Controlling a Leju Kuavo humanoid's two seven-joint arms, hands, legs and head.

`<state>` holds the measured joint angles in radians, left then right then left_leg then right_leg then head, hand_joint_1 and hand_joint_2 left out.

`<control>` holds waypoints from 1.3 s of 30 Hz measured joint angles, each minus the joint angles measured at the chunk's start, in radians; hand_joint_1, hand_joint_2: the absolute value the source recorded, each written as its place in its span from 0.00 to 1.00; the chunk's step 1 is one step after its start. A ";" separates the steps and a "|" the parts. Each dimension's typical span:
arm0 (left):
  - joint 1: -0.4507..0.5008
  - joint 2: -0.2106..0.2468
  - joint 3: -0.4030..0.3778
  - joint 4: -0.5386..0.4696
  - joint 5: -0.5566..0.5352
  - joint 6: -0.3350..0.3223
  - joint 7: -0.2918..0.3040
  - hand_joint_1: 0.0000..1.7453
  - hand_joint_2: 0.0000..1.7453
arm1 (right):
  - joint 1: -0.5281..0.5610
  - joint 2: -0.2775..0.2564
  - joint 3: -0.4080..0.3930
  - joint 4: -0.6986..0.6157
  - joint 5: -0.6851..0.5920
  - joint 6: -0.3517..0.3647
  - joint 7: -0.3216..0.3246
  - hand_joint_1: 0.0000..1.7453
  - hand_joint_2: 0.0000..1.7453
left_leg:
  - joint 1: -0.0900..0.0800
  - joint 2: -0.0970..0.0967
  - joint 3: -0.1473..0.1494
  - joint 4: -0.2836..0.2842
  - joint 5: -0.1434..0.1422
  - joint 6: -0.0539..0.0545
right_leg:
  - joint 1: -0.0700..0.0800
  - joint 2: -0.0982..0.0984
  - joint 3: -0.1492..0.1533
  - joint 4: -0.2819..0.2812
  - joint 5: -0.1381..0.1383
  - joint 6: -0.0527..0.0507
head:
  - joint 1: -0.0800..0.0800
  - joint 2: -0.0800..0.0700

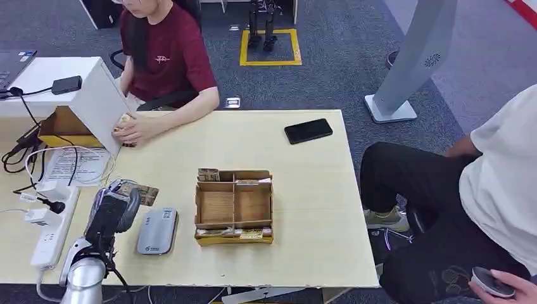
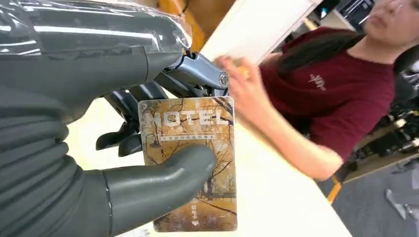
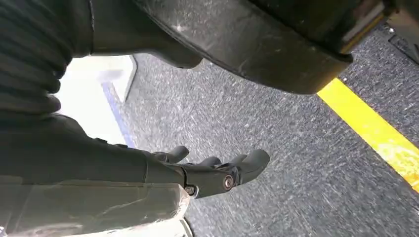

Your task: Pass the card to the sensor for recognition and then transmit it.

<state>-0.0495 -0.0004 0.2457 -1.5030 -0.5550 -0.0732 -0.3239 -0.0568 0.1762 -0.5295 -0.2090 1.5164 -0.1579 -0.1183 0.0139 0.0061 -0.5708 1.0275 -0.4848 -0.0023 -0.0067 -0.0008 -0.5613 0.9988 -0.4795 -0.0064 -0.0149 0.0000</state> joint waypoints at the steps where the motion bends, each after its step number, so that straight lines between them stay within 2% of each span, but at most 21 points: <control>1: 0.009 0.000 0.005 0.000 0.005 0.000 0.000 1.00 1.00 | 0.000 0.000 -0.002 0.000 0.000 -0.003 -0.004 0.00 1.00 | 0.000 0.000 0.000 0.000 0.000 0.000 | 0.000 0.000 0.000 0.000 0.000 0.000 | 0.000 0.000; 9: 0.063 -0.001 0.038 0.011 0.023 -0.014 -0.003 1.00 1.00 | 0.002 0.000 -0.017 0.000 0.000 -0.008 -0.005 0.00 1.00 | 0.000 0.000 0.000 0.000 0.000 0.000 | 0.000 0.000 0.000 0.000 0.000 0.000 | 0.000 0.000; 17: 0.084 -0.040 0.039 0.031 -0.031 0.001 -0.002 1.00 1.00 | 0.002 0.000 -0.021 0.000 0.002 -0.007 0.002 0.00 1.00 | 0.000 0.000 0.000 0.000 0.000 0.000 | 0.000 0.000 0.000 0.000 0.000 0.000 | 0.000 0.000; 32: 0.029 -0.109 0.038 0.069 -0.125 0.080 0.082 1.00 1.00 | 0.001 0.000 -0.021 0.000 0.021 -0.006 0.004 0.00 1.00 | 0.000 0.000 0.000 0.000 0.000 0.000 | 0.000 0.000 0.000 0.000 0.000 0.000 | 0.000 0.000; 39: 0.007 -0.127 0.039 0.084 -0.154 0.082 0.094 1.00 1.00 | 0.000 0.002 -0.021 0.000 0.029 -0.006 0.006 0.00 1.00 | 0.000 0.000 0.000 0.000 0.000 0.000 | 0.000 0.000 0.000 0.000 0.000 0.000 | 0.000 0.000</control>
<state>-0.0428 -0.1270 0.2842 -1.4195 -0.7092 0.0084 -0.2297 -0.0564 0.1782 -0.5508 -0.2090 1.5450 -0.1637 -0.1122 0.0139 0.0060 -0.5707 1.0275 -0.4848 -0.0023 -0.0067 -0.0009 -0.5614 0.9988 -0.4794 -0.0063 -0.0149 0.0000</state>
